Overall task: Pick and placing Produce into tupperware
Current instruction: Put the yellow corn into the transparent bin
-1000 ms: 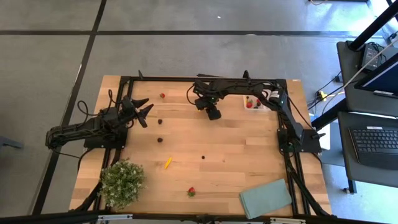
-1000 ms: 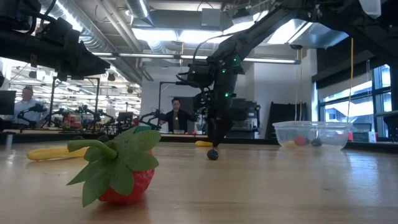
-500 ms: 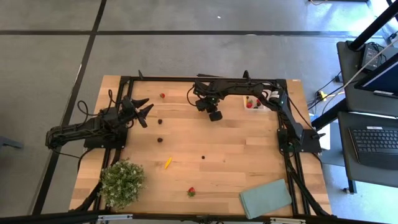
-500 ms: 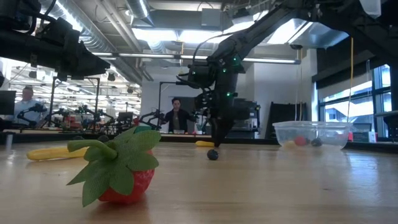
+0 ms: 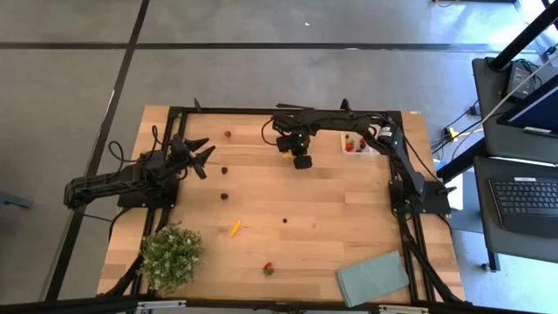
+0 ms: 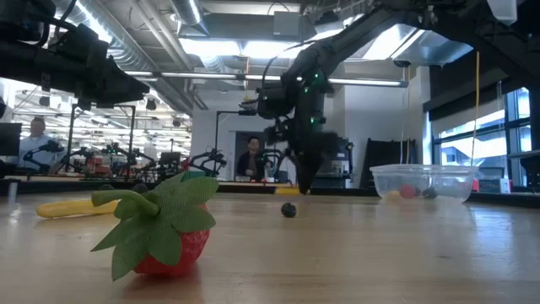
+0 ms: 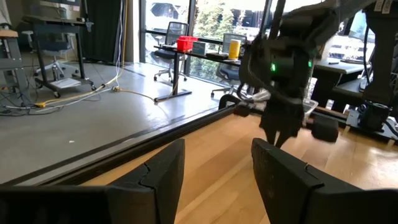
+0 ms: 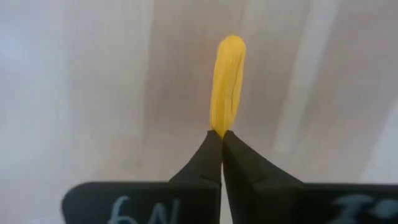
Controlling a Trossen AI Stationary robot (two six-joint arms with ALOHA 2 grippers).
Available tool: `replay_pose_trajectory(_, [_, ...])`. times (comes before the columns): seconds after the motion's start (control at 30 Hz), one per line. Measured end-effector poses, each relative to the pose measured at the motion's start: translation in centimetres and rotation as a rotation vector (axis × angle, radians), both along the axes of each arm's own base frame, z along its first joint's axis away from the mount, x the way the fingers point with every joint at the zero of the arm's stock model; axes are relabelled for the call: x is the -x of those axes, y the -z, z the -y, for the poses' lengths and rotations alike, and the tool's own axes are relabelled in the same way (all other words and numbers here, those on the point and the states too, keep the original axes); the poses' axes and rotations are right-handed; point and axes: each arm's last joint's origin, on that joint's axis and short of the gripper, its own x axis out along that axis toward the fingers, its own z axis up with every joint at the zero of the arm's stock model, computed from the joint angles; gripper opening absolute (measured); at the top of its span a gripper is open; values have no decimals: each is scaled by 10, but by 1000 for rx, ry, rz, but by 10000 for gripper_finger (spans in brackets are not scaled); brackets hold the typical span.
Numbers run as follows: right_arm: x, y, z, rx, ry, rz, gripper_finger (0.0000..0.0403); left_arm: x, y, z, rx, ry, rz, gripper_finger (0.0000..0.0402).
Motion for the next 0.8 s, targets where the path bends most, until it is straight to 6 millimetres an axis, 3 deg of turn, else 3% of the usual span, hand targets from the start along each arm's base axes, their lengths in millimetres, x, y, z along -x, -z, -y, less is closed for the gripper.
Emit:
replay_pose_trajectory(0.3, [27,-74,14,-67,315,84,4,0,0,0,-1,0,-2,179])
replay_pose_trajectory(0.6, [93,-152,24,-80,645,156,3,0,0,0,-1,0,-2,179])
replay_pose_trajectory(0.8, [152,-181,29,-42,883,215,3,0,0,0,-1,0,-1,179])
